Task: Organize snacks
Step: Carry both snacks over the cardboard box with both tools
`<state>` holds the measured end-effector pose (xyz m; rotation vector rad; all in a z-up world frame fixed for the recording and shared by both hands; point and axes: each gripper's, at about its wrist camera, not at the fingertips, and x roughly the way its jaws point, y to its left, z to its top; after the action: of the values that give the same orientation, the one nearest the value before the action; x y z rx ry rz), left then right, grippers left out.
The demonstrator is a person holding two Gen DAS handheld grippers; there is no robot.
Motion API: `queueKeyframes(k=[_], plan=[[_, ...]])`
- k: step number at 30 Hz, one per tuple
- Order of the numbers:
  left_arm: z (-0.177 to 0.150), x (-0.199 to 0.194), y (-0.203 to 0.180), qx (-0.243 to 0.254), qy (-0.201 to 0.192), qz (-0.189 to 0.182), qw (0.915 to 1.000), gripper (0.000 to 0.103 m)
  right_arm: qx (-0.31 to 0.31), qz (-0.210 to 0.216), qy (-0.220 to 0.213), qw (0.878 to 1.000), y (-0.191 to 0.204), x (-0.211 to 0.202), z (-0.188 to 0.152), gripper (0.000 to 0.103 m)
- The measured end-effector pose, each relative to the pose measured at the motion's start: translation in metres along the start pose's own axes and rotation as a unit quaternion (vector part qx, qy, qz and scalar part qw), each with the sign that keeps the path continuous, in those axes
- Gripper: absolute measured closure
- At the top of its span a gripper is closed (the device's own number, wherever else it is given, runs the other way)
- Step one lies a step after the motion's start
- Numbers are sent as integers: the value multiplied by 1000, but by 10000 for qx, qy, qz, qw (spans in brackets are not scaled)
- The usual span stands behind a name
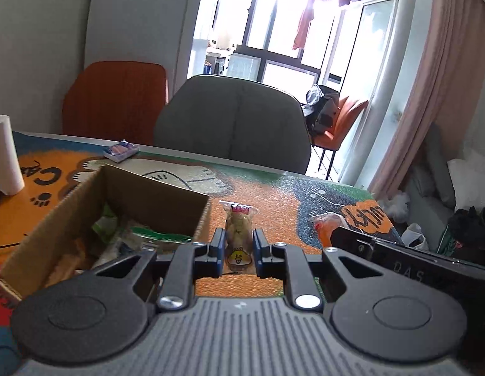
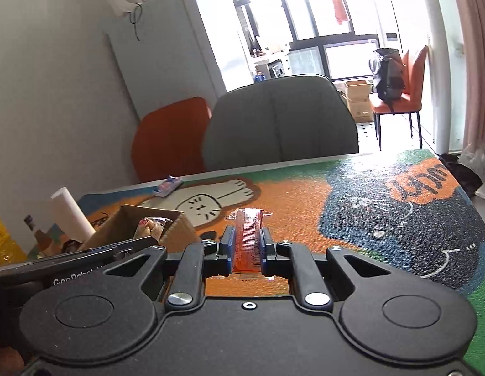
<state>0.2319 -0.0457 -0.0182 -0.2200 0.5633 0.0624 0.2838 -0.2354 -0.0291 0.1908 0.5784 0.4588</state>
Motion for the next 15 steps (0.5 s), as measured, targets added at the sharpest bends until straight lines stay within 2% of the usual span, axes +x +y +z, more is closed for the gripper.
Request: queueKeyframes(k=[15], plan=[[5, -28, 53, -266, -110, 237, 9993, 86, -283, 301, -77, 9991, 53, 1, 2, 89]])
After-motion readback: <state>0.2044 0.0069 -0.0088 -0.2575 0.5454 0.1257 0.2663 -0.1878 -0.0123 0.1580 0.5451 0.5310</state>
